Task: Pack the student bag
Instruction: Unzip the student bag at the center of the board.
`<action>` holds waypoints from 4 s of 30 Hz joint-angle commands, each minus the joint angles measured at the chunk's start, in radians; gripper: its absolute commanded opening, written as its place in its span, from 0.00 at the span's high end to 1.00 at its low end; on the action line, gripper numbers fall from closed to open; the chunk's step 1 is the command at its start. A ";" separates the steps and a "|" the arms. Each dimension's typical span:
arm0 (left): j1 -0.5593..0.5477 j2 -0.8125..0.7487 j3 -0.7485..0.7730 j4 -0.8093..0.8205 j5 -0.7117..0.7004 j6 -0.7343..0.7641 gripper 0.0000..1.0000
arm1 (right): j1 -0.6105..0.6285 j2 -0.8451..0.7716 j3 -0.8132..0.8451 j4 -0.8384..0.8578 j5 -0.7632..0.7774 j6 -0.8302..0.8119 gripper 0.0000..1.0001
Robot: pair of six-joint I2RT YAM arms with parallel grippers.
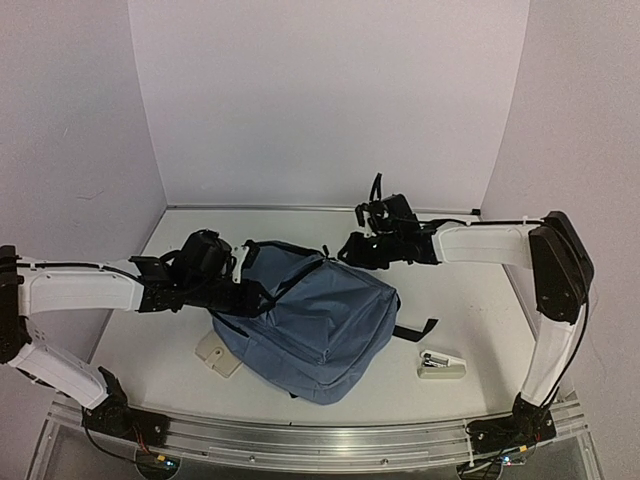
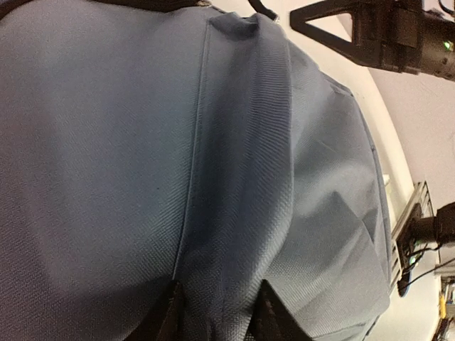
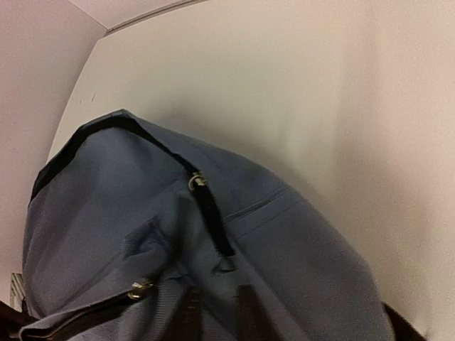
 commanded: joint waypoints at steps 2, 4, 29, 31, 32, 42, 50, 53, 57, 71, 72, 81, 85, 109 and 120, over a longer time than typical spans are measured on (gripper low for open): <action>-0.002 0.017 0.169 -0.169 -0.013 0.005 0.43 | -0.024 -0.168 0.012 0.012 -0.031 -0.040 0.46; -0.002 0.034 0.221 -0.202 -0.024 0.024 0.35 | -0.020 -0.217 -0.001 0.003 -0.030 -0.037 0.37; 0.047 0.252 0.362 -0.323 -0.076 0.034 0.79 | -0.006 -0.530 -0.579 0.003 0.088 0.267 0.27; 0.059 0.256 0.354 -0.325 -0.080 0.018 0.81 | -0.006 -0.544 -0.618 0.032 0.065 0.293 0.27; 0.065 0.259 0.348 -0.325 -0.078 0.010 0.81 | -0.006 -0.549 -0.637 0.045 0.053 0.305 0.27; 0.141 0.251 0.263 -0.234 0.046 -0.050 0.91 | -0.006 -0.454 -0.712 0.317 -0.066 0.367 0.47; 0.147 0.224 0.194 -0.197 0.071 -0.090 1.00 | -0.008 -0.267 -0.583 0.361 0.016 0.284 1.00; 0.145 0.204 0.160 -0.169 0.094 -0.127 1.00 | -0.028 -0.181 -0.470 0.337 0.055 0.228 1.00; 0.139 0.174 0.117 -0.110 0.108 -0.223 1.00 | -0.076 -0.077 -0.314 0.284 0.094 0.165 1.00; 0.122 0.222 0.022 0.281 0.068 -0.490 1.00 | -0.024 -0.159 -0.002 -0.047 0.276 0.067 0.30; 0.119 0.237 0.027 0.297 0.077 -0.495 1.00 | 0.005 -0.167 0.021 -0.079 0.318 0.068 0.29; 0.099 0.269 0.029 0.355 0.088 -0.517 1.00 | 0.288 -0.012 0.312 -0.359 0.672 0.152 0.27; 0.088 0.271 0.028 0.356 0.076 -0.521 1.00 | 0.362 0.128 0.490 -0.484 0.774 0.161 0.25; 0.066 0.290 0.028 0.340 0.020 -0.535 1.00 | 0.410 0.390 0.800 -0.781 0.921 0.211 0.85; 0.067 0.287 0.032 0.264 -0.052 -0.524 1.00 | 0.409 0.228 0.717 -0.773 0.946 0.240 1.00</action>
